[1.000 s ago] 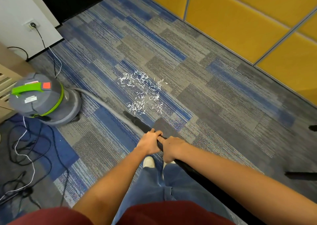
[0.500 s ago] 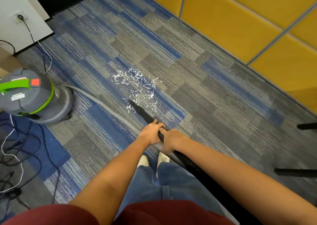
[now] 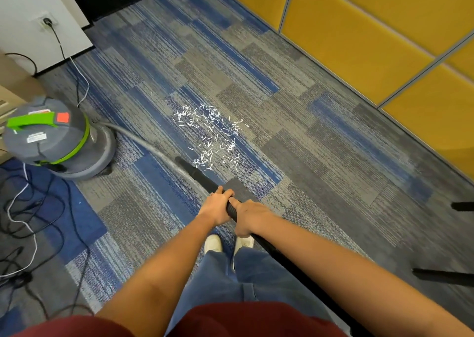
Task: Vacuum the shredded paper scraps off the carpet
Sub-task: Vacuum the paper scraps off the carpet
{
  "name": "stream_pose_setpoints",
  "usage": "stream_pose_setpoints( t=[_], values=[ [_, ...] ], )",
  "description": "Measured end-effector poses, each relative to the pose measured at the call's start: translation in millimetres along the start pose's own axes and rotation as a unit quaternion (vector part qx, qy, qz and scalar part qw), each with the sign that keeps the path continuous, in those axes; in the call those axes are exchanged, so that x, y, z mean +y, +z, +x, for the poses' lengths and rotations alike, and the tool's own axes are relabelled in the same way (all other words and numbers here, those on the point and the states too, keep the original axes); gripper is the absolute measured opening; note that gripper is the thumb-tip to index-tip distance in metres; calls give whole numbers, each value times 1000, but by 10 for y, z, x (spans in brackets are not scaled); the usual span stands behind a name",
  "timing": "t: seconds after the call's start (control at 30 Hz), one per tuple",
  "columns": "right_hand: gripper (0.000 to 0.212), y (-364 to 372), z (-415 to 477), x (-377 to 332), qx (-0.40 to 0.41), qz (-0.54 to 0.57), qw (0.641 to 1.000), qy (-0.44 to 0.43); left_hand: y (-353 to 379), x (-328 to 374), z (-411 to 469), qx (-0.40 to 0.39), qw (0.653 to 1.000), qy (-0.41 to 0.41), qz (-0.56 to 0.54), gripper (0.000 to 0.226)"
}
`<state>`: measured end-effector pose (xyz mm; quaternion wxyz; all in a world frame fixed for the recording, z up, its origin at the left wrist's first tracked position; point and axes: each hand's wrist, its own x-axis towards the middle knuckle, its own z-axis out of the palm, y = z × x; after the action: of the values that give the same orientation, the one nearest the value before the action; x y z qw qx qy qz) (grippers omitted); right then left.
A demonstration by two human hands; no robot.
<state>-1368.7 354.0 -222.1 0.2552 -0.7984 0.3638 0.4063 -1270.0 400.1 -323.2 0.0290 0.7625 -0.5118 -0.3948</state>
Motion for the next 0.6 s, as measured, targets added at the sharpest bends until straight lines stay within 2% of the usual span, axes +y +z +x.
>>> stream_pose_setpoints(
  t=[0.13, 0.23, 0.43, 0.6],
  values=[
    [91, -52, 70, -36, 12, 17, 1000, 3, -30, 25, 6, 20, 999, -43, -24, 60],
    [95, -124, 133, -11, 4, 29, 999, 18, -109, 98, 38, 21, 999, -27, -34, 67],
    [98, -232, 118, 125, -9, 53, 998, 15, -218, 195, 152, -34, 999, 12, 12, 72],
    [87, -215, 69, 221, -24, 93, 995, -4, -201, 175, 127, -23, 999, 25, 40, 73]
  ],
)
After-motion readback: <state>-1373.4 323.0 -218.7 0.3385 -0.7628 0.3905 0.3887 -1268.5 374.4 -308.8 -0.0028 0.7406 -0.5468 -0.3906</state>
